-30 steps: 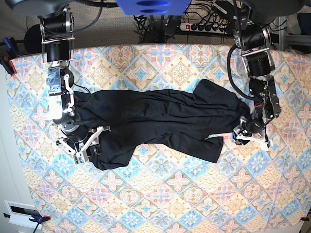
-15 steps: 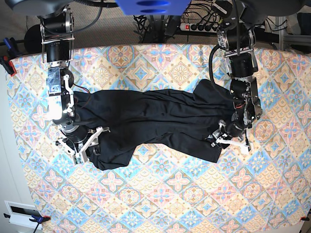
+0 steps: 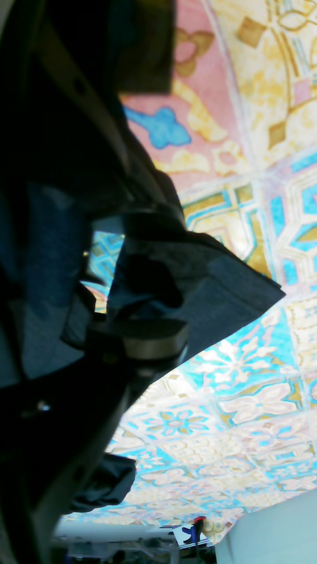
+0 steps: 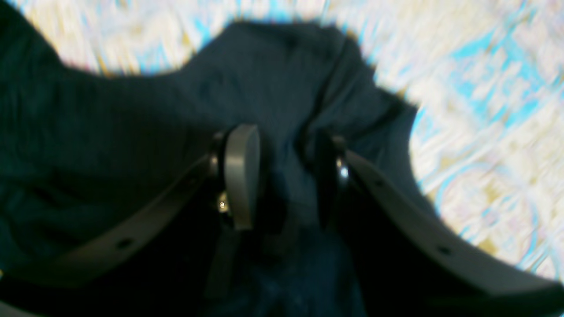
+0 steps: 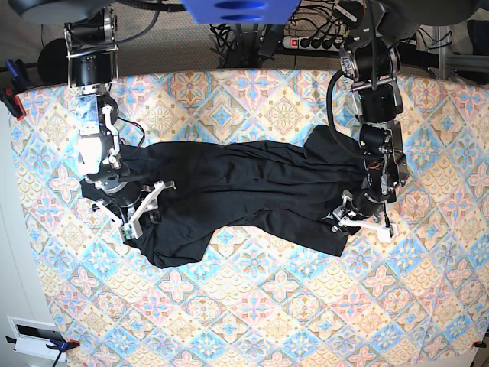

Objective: Layout the t-shirt on the table in an organized manner, then fold the t-shirt properly
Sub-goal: 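Grasp the shirt edges with both grippers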

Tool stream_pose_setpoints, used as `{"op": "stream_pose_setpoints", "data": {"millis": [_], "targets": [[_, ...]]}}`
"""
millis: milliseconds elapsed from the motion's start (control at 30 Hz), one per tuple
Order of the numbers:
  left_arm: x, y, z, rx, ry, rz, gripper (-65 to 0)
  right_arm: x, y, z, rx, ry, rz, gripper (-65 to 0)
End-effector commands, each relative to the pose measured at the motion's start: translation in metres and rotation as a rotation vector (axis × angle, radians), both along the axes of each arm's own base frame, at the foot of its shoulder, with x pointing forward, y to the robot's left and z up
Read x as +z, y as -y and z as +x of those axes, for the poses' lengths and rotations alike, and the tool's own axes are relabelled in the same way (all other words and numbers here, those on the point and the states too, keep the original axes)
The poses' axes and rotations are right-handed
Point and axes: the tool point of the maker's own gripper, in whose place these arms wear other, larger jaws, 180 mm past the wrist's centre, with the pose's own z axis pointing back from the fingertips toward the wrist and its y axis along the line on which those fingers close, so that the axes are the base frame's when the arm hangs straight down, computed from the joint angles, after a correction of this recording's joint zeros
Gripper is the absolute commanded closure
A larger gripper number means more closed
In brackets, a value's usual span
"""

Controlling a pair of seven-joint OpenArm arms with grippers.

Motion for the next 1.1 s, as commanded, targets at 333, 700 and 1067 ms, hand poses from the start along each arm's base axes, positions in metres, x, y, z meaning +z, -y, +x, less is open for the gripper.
{"op": "stream_pose_setpoints", "data": {"millis": [333,700,1067], "targets": [[0.019,-0.014,0.018,0.075,0.101,0.042,-29.2,0.025,-0.011,0.016,0.011,0.090,0.036,-20.2],[-0.009,-0.006,0.020,0.091,0.022,0.000,-29.2,0.026,-0.013,0.016,0.011,0.091,0.041,-20.2],[-0.018,0.038,0.010,-0.030,-0.083,-0.083,-29.1,0.027,-0.012,0.017,0.007,0.094,0.042,-20.2]]}}
